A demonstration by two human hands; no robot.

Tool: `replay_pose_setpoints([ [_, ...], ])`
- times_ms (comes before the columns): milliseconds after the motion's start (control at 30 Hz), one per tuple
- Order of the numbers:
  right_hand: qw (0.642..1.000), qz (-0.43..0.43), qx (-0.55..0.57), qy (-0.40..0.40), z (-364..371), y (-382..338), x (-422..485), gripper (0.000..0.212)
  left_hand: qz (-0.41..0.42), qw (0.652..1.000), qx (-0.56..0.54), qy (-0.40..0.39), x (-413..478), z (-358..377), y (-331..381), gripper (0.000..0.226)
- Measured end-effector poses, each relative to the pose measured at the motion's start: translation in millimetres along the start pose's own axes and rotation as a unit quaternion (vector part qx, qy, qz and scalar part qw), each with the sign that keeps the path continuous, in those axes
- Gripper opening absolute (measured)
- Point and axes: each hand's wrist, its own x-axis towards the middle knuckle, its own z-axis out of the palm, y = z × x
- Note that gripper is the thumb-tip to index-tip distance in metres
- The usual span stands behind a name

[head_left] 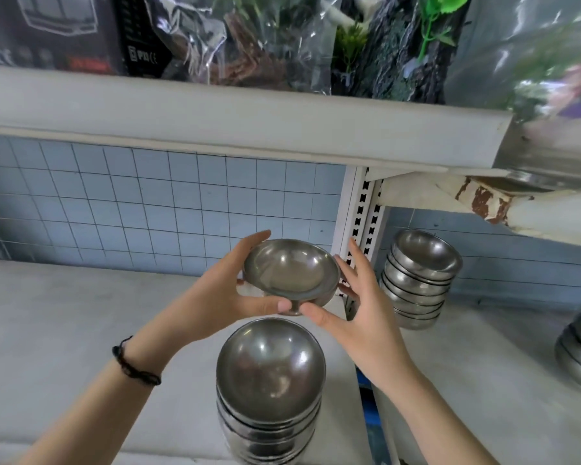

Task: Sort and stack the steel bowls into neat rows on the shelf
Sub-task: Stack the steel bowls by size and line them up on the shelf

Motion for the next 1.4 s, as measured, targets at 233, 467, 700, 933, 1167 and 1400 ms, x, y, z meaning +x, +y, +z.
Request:
replay_pose_setpoints([
  [233, 1.0, 0.001, -0.009, -0.023, 10, -22, -46, 0.105, 0.014, 1.0, 0.004, 0.018, -59, 2, 2, 0.098],
  [467, 0.998, 0.036, -0.027, -0.045, 18, -14, -80, 0.109, 0.002, 1.0, 0.006, 0.018, -92, 18, -9, 0.101],
  [700, 0.996, 0.056, 0.02, -0.062, 27, -1, -95, 0.11, -0.024, 0.999, -0.031, 0.002, -111, 33, -18, 0.127],
  [933, 0.982, 0.129, 0.072, -0.121, 42, 23, -116, 0.132, -0.088, 0.994, -0.053, 0.032, -140, 72, -46, 0.148],
  [1167, 0.997, 0.073, 0.022, 0.003, 67, 30, -122, 0.117, -0.098, 0.991, -0.057, 0.067, -130, 76, -49, 0.14],
  [1400, 0.995, 0.064, 0.06, -0.054, 42, 48, -61, 0.13, -0.064, 0.993, -0.081, 0.053, -81, 65, -45, 0.134],
])
